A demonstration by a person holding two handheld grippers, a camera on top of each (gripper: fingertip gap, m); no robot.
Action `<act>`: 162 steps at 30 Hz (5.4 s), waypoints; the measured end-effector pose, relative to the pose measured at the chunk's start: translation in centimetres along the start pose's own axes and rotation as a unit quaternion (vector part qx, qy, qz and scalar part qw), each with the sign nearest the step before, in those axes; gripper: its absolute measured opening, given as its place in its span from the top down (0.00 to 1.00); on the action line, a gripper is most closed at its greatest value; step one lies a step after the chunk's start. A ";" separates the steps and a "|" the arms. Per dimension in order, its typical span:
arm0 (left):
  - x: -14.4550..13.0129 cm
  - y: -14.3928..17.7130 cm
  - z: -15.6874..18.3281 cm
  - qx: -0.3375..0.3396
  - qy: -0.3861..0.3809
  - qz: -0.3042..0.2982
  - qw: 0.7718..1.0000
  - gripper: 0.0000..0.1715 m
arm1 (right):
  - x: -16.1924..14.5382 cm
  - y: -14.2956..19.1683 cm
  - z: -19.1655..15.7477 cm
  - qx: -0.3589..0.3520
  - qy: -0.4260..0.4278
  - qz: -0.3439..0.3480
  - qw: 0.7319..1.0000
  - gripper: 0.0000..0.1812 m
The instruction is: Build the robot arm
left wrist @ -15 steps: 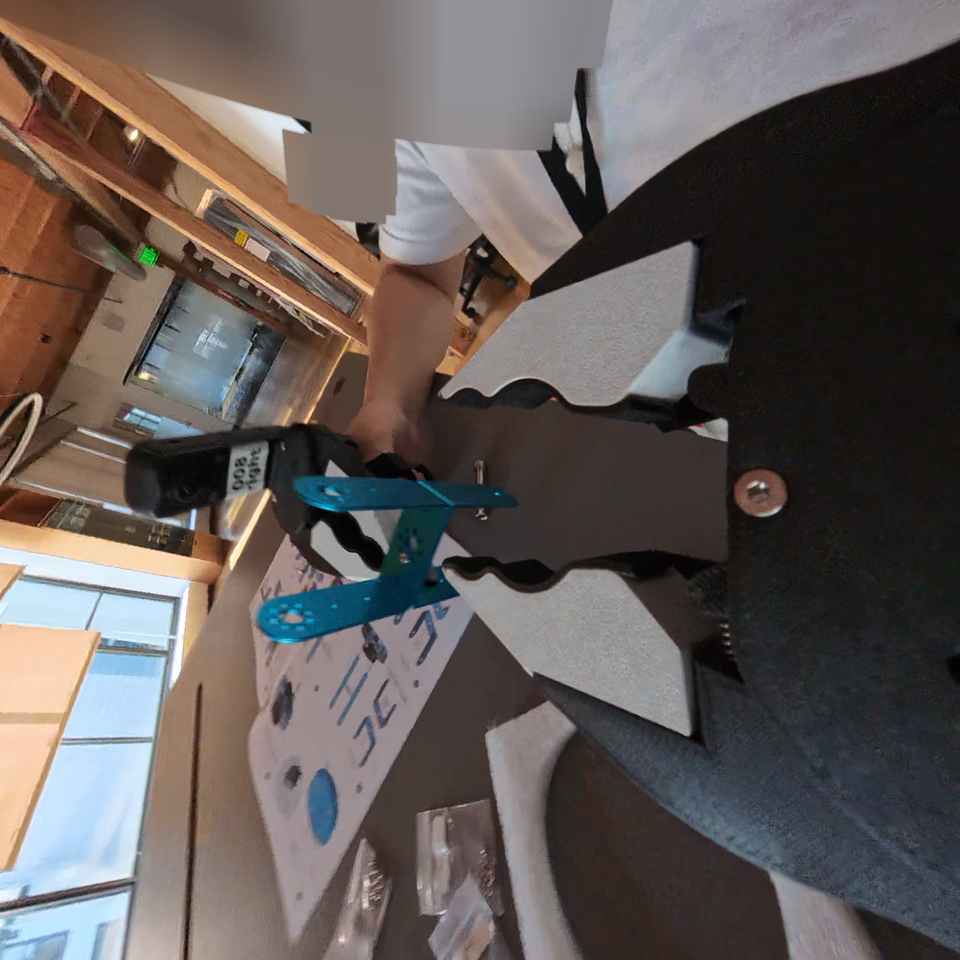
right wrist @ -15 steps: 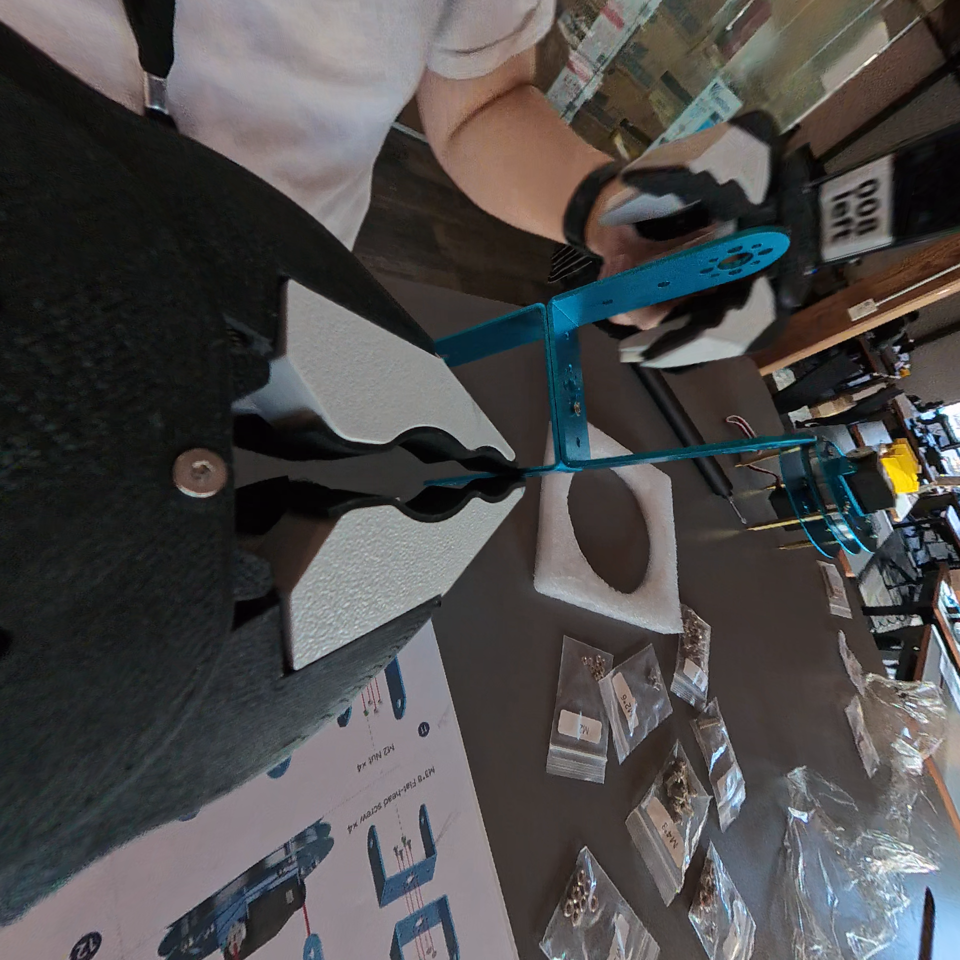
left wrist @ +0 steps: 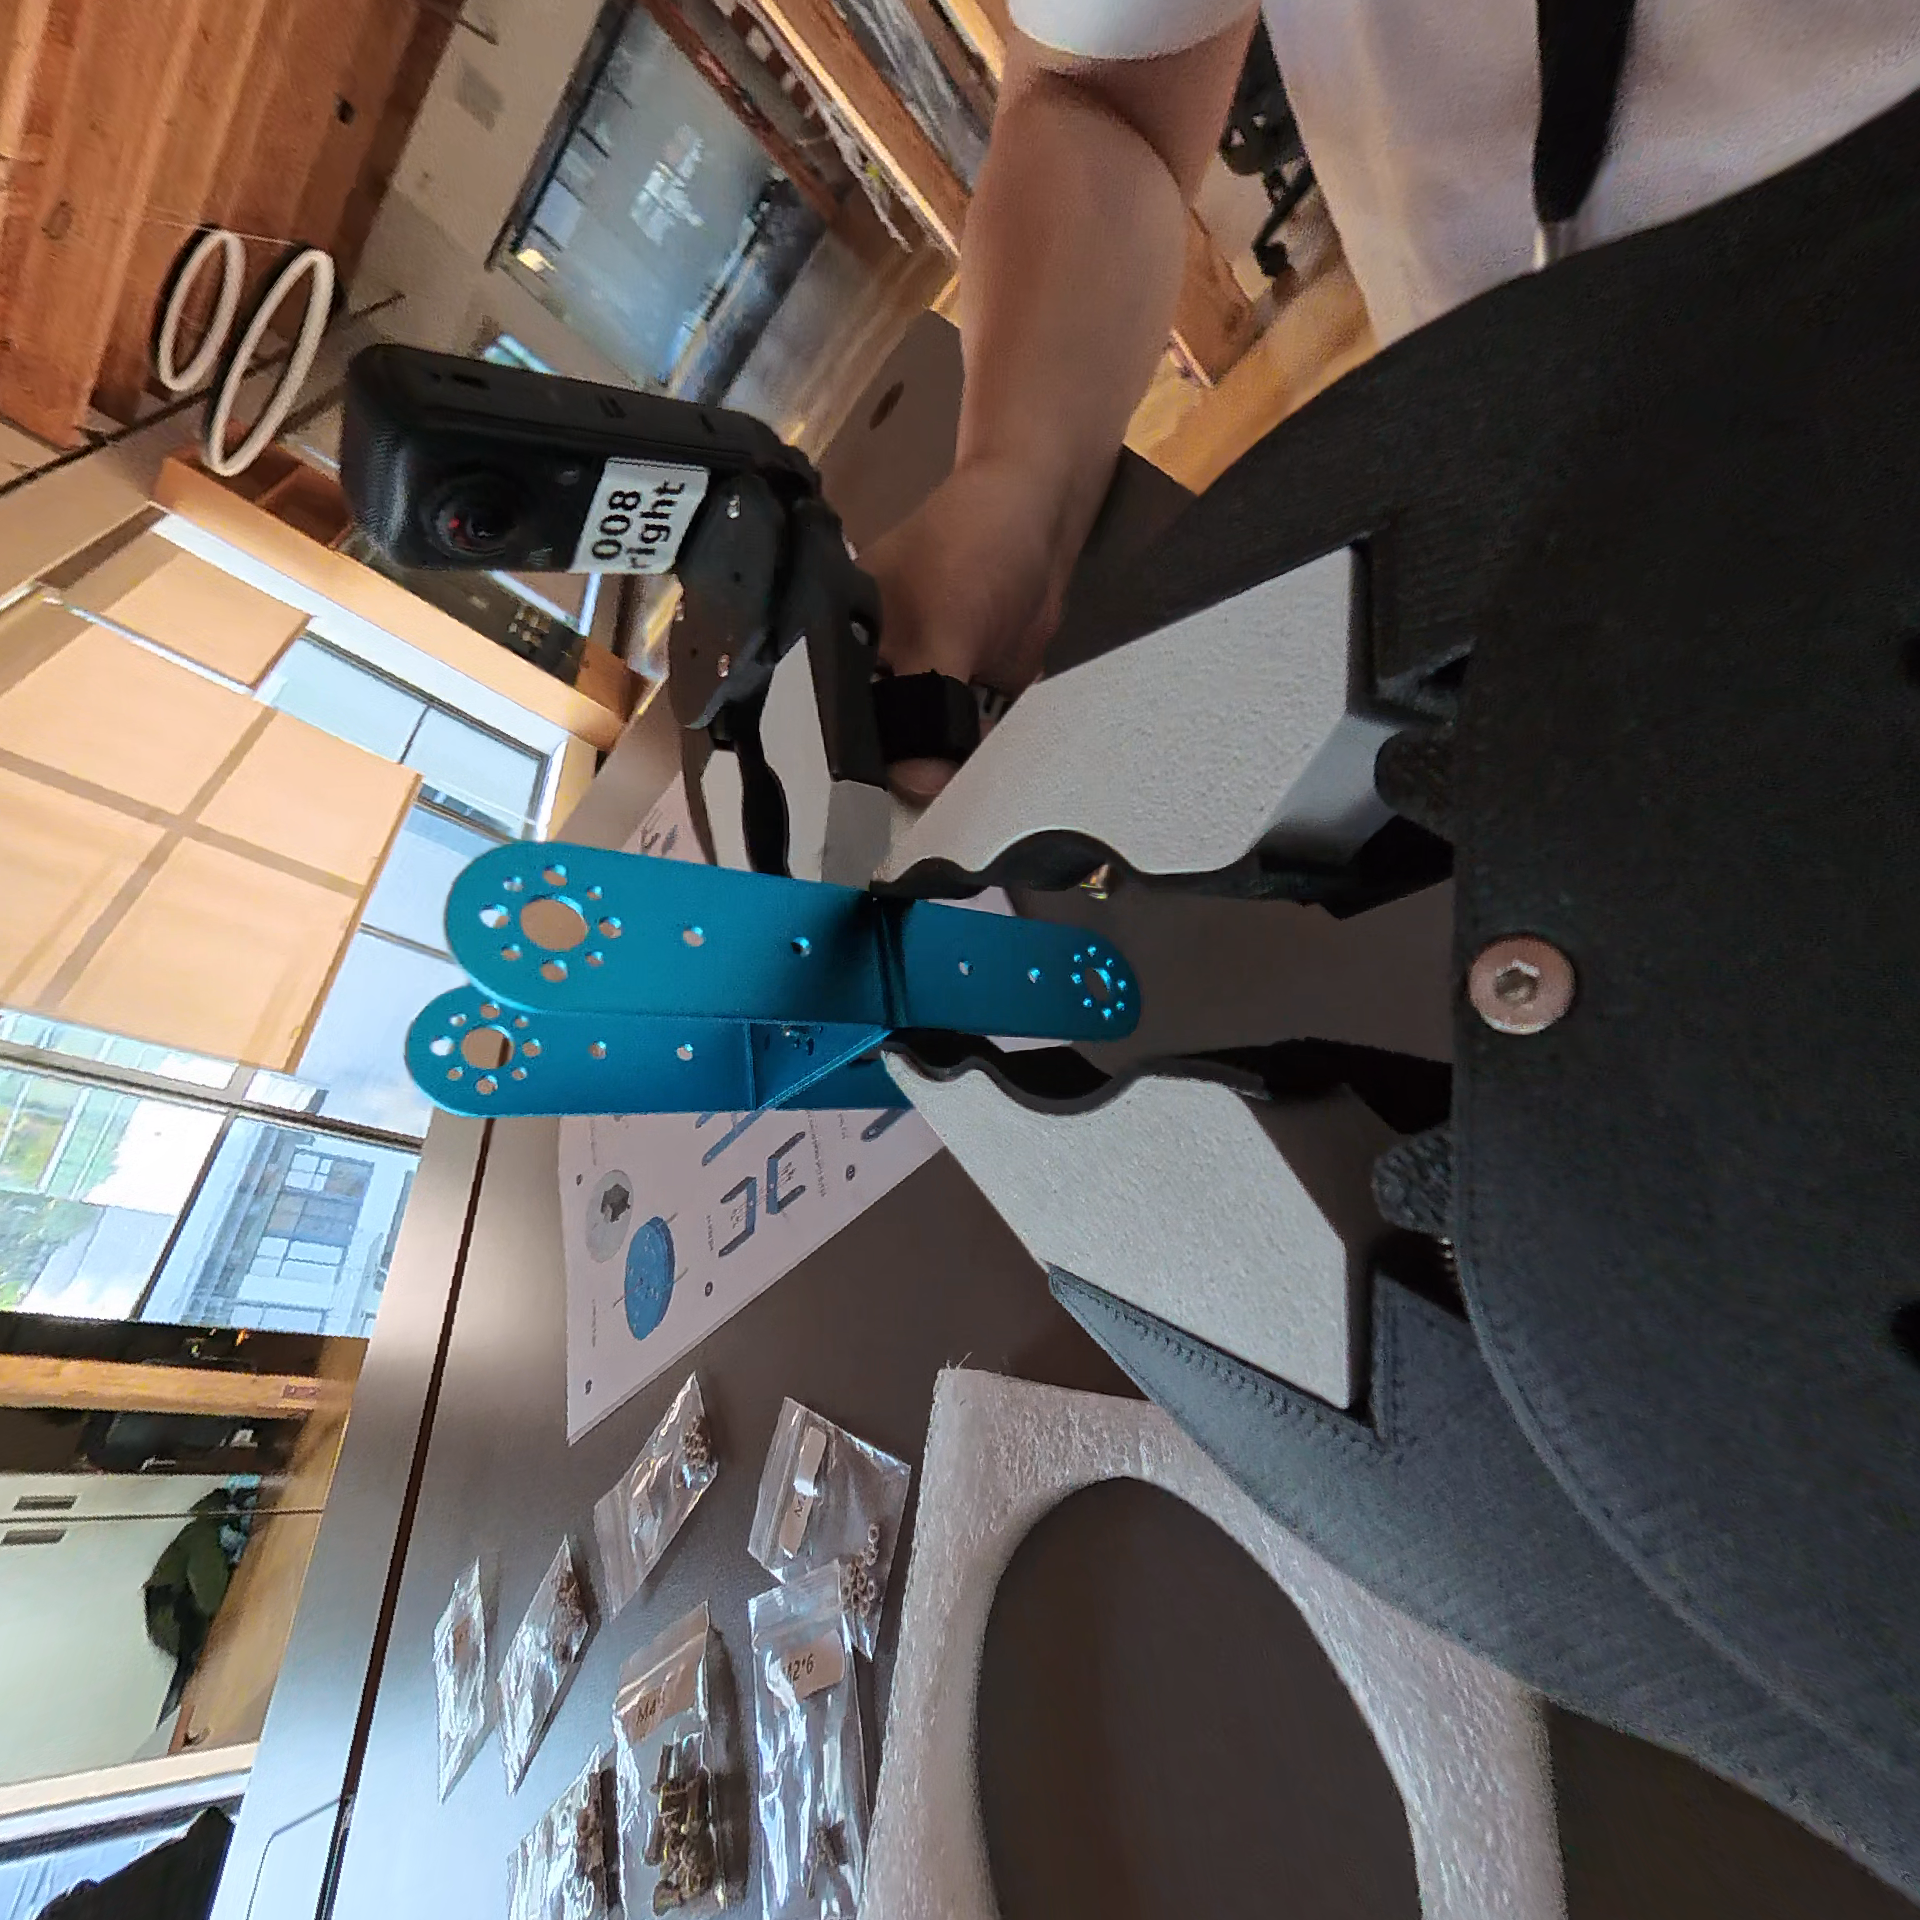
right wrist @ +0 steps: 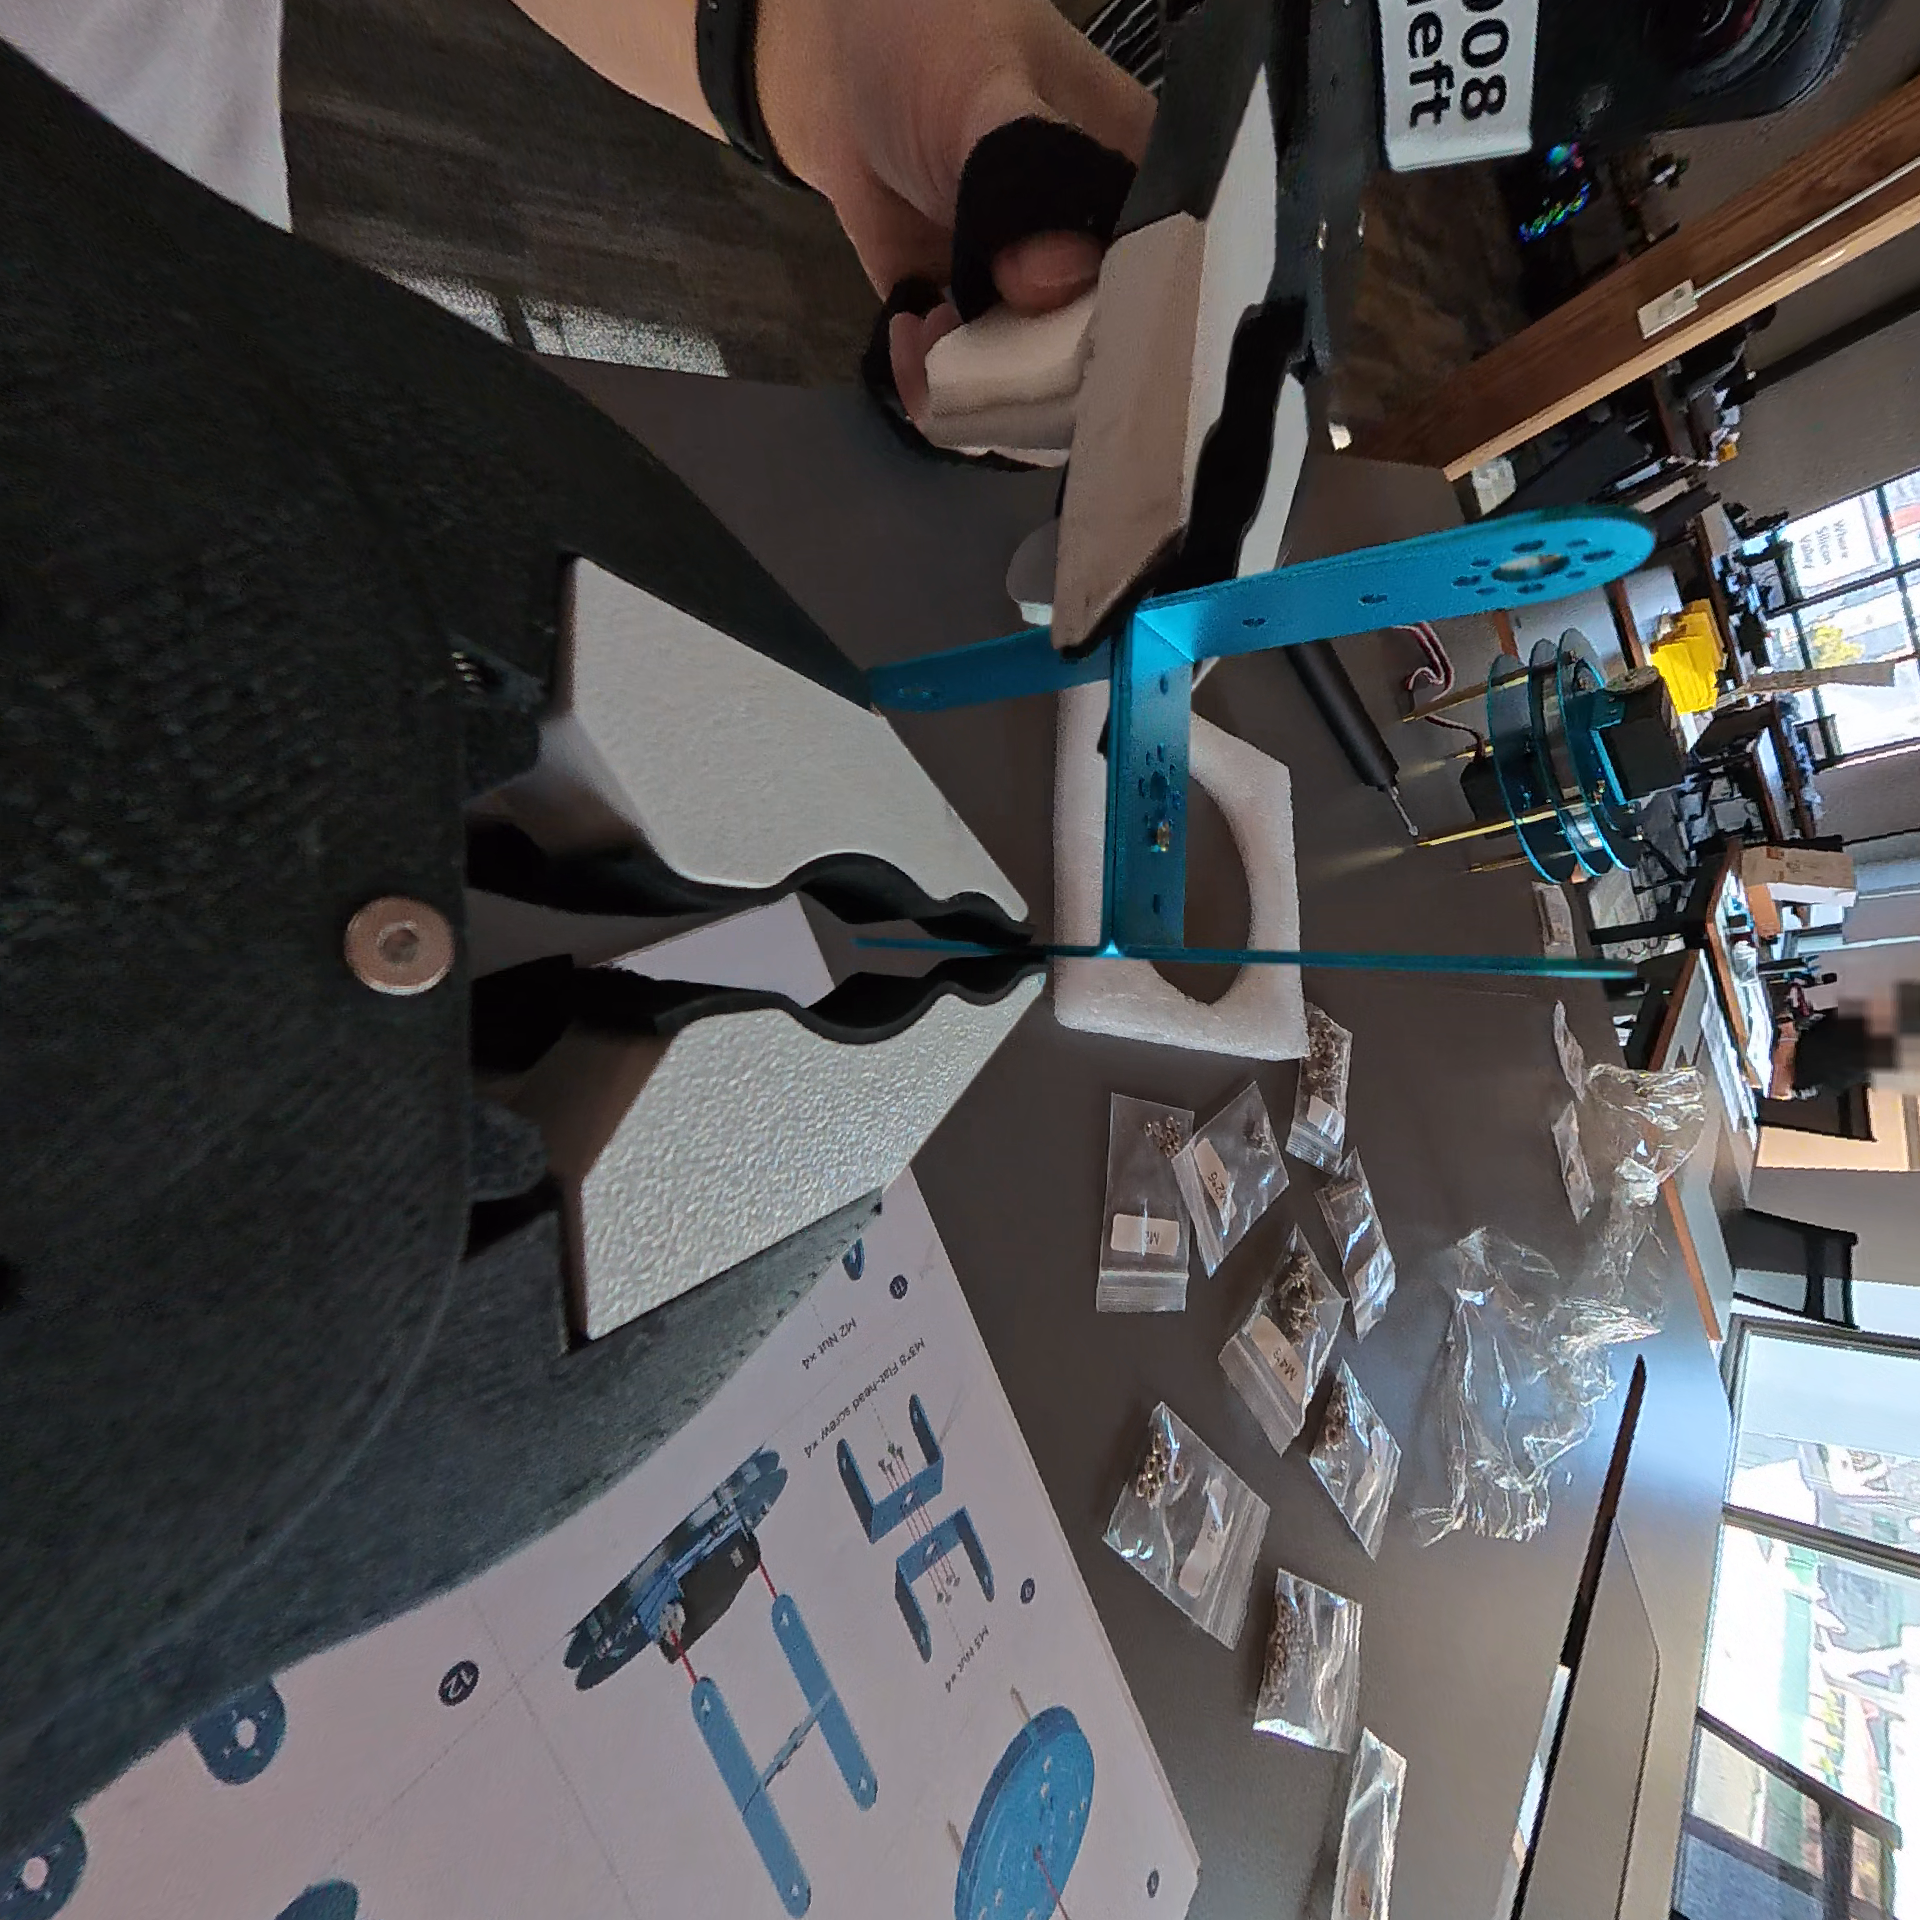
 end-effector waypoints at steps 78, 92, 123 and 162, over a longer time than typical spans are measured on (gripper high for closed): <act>6.7 11.5 -6.8 -0.050 0.063 0.001 0.997 0.86 | -2.3 -1.0 -7.3 0.182 -0.036 -0.238 0.954 0.96; 7.5 13.4 -10.8 -0.031 0.058 0.017 0.998 0.86 | -2.5 -11.3 -7.1 0.166 -0.168 -0.112 0.965 0.96; 6.3 10.1 -8.8 -0.039 0.067 0.019 0.997 0.86 | -3.1 -8.7 -6.5 0.190 -0.075 -0.148 0.968 0.96; 7.9 11.2 -9.1 -0.031 0.087 0.068 0.993 0.86 | -3.3 -8.5 -6.8 0.194 0.034 -0.141 0.970 0.92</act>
Point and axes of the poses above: each gripper's, where its closed fingertips meet, y back along the fingers, x out of its top, z = x × y across the jaws, the point moved 3 cm from there along y, back along the fingers, and after that the axes turned 15 degrees about z, right-handed, at the moved point
